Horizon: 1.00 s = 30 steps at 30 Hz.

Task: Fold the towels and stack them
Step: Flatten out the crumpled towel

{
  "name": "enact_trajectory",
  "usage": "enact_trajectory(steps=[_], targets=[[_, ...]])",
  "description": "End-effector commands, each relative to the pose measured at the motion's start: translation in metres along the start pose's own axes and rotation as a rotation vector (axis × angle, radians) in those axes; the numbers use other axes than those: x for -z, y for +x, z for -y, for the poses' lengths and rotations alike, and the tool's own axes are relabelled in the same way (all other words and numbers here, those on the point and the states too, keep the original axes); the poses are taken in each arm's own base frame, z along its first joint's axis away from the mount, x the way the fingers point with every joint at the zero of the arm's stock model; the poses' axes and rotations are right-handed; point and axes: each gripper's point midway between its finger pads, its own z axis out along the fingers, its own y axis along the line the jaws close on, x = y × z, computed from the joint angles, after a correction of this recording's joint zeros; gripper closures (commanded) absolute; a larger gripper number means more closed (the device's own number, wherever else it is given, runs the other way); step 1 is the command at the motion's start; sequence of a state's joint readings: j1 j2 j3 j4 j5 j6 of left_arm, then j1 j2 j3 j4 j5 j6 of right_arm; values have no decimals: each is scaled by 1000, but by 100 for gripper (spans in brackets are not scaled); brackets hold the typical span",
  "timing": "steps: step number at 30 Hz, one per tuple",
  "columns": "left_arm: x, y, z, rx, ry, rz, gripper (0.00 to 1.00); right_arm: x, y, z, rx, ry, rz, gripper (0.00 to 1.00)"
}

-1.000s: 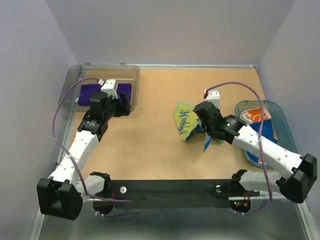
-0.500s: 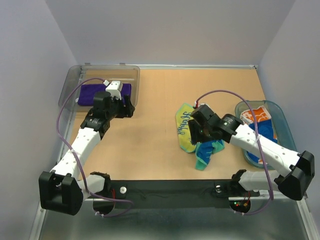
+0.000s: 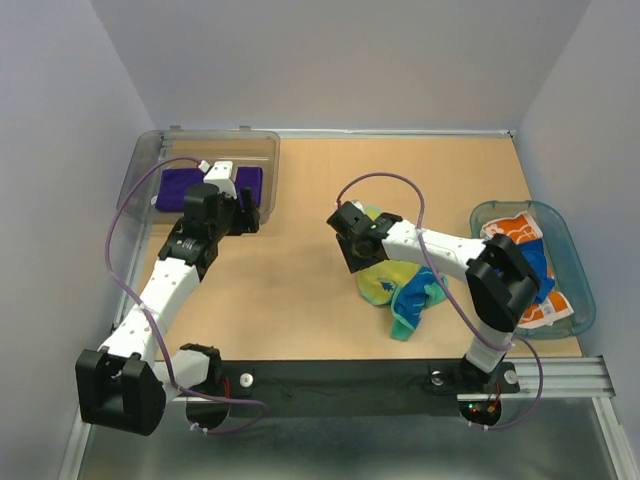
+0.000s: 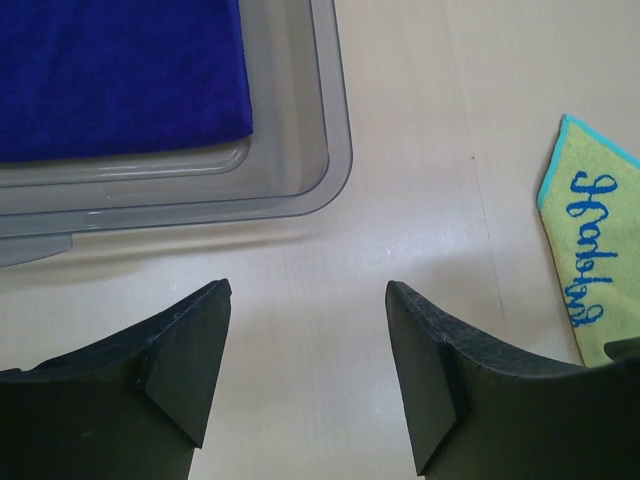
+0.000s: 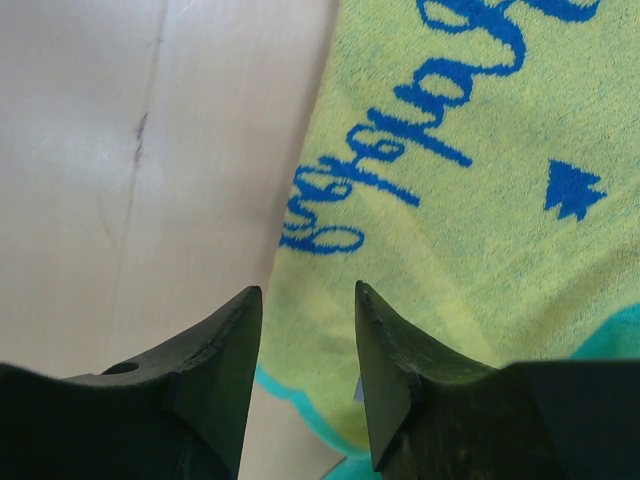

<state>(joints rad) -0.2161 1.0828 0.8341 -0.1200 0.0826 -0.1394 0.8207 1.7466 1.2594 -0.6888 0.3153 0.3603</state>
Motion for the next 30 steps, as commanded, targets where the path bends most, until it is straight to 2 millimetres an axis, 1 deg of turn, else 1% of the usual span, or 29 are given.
enact_trajectory(steps=[1, 4, 5, 8, 9, 10, 11, 12, 13, 14, 15, 16, 17, 18, 19, 20, 21, 23, 24, 25, 26, 27, 28, 29, 30], targets=[[9, -25, 5, 0, 12, 73, 26, -19, -23, 0, -35, 72, 101, 54], [10, -25, 8, -1, 25, 74, 26, -34, -21, -2, -42, 86, 98, 56], [10, -25, 9, 0, 30, 73, 26, -43, -18, -6, -48, 82, 87, 56], [10, -24, 9, 0, 33, 69, 26, -55, -15, -7, -57, 93, 78, 56], [10, -24, 9, -1, 35, 70, 26, -57, -15, -8, -60, 98, 78, 59], [9, -24, 10, -1, 37, 70, 26, -59, -15, -7, -61, 104, 79, 63], [9, -23, 10, -1, 39, 67, 26, -60, -17, -7, -63, 111, 83, 70], [10, -24, 10, -1, 39, 67, 26, -60, -18, -7, -62, 111, 86, 88], [9, -23, 10, 0, 39, 66, 26, -56, -22, -8, -64, 104, 97, 97], [9, -23, 11, 2, 44, 65, 26, -50, -30, -13, -72, 76, 116, 99], [9, -23, 11, 0, 45, 65, 26, -34, -43, -14, -93, 44, 160, 99], [7, -21, 12, 0, 53, 57, 27, 22, -87, 0, -243, -41, 330, 99], [7, -21, 12, 0, 53, 55, 27, 14, -85, 9, -282, -39, 325, 99], [7, -21, 13, 0, 56, 55, 27, 43, -100, 25, -366, -84, 408, 99], [6, -19, 13, 0, 58, 49, 26, 48, -99, 41, -438, -108, 433, 99], [6, -19, 13, 0, 60, 47, 26, 36, -91, 66, -558, -147, 435, 98], [4, -18, 14, 0, 62, 42, 26, 44, -93, 76, -596, -181, 472, 94], [3, -16, 16, 2, 78, 33, 26, 36, -82, 77, -600, -216, 433, 90], [2, -14, 18, 1, 85, 26, 26, 30, -73, 74, -602, -223, 406, 85], [0, -13, 19, 2, 94, 20, 26, 25, -65, 74, -615, -223, 384, 82], [0, -12, 21, 1, 107, 17, 26, 13, -43, 77, -632, -200, 340, 80], [-2, -10, 22, 4, 110, 7, 26, 6, -34, 83, -662, -174, 324, 75], [-3, -8, 23, 6, 117, -1, 26, -1, -18, 84, -670, -158, 292, 72], [-4, -6, 24, 10, 119, -8, 26, -3, -14, 85, -671, -153, 284, 68], [-6, -3, 25, 17, 124, -19, 26, -4, -11, 89, -662, -135, 284, 67]])
